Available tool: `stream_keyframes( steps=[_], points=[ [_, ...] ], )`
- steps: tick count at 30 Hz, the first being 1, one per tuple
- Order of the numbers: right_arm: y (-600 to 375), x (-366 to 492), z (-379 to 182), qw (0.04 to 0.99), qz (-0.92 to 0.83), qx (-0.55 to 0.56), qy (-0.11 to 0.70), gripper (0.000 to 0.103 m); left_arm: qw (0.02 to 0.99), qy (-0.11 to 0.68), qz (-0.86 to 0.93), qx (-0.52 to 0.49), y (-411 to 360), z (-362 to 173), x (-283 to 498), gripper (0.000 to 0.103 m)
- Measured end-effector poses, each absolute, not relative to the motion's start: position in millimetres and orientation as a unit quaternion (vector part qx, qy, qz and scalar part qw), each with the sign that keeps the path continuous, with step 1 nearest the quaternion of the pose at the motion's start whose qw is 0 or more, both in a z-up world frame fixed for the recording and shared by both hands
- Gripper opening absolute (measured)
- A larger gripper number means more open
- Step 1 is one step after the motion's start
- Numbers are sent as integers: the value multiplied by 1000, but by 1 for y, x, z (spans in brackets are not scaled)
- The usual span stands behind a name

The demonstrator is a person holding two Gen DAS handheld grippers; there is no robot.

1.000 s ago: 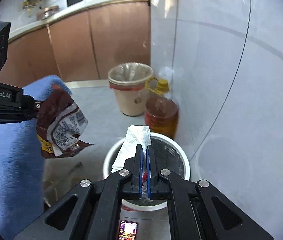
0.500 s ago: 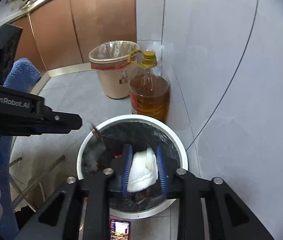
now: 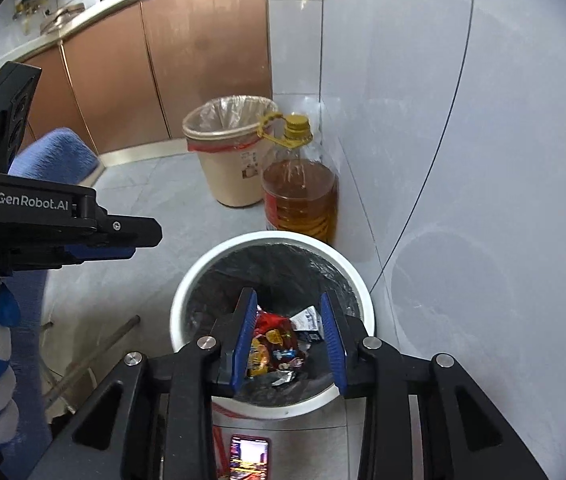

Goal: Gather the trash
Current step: 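Move both open grippers back over the table toward the purple lid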

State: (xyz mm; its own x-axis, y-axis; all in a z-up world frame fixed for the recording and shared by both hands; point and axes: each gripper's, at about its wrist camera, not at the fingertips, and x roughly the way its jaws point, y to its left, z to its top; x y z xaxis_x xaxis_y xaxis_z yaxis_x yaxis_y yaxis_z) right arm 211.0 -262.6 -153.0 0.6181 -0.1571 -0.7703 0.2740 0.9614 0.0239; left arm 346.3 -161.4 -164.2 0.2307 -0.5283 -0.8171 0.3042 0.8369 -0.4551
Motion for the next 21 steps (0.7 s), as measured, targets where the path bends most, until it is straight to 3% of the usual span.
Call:
stream_keyframes(
  steps=[5,21],
  points=[
    [-251,192,-132,904,-114,89,403,41,807,517,-271,-87,-145,-126,317,33],
    [-198,117,-31,938,-89,82,326,45,863,428,-261,-69,-53,-11,218,33]
  ],
)
